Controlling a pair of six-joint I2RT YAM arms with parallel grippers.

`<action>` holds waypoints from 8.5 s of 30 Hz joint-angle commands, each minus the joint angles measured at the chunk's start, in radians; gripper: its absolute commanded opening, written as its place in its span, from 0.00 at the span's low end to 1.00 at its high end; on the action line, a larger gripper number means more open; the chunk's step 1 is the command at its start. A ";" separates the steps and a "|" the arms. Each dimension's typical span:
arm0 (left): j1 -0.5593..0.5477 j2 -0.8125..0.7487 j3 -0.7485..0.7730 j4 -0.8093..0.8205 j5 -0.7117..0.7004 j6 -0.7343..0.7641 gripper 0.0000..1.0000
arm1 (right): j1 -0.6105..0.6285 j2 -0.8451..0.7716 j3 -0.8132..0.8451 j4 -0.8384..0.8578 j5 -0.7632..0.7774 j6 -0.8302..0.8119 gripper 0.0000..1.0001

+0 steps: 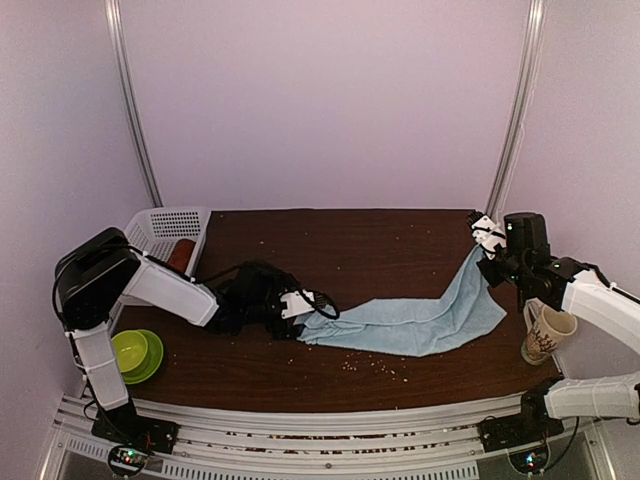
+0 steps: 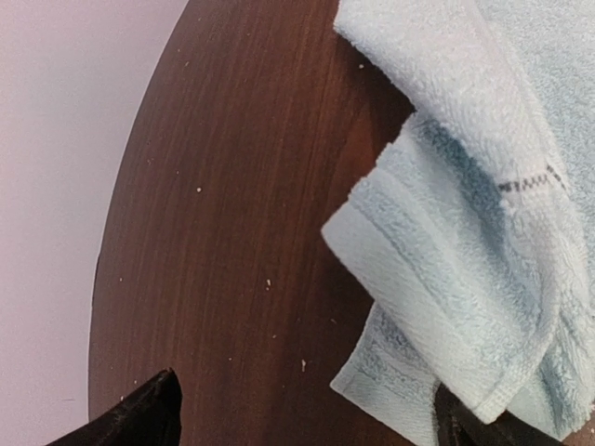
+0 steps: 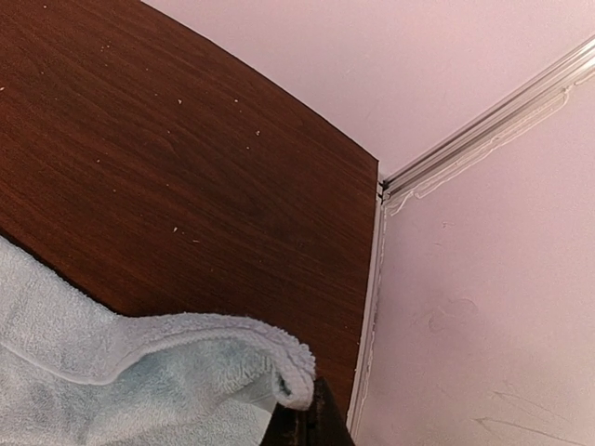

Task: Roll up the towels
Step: Flatten out the towel at the center of the board, then fold the towel at the center of the board.

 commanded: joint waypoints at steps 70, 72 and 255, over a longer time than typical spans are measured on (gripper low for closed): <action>-0.452 0.070 -0.017 0.091 -0.432 0.027 0.41 | -0.156 0.651 0.477 -0.094 0.088 0.027 0.00; -0.455 0.077 -0.022 0.110 -0.452 0.030 0.41 | -0.156 0.650 0.476 -0.096 0.082 0.029 0.00; 0.207 -0.072 0.350 -0.724 -0.553 -0.583 0.00 | -0.179 0.504 0.272 -0.104 -0.387 -0.312 0.00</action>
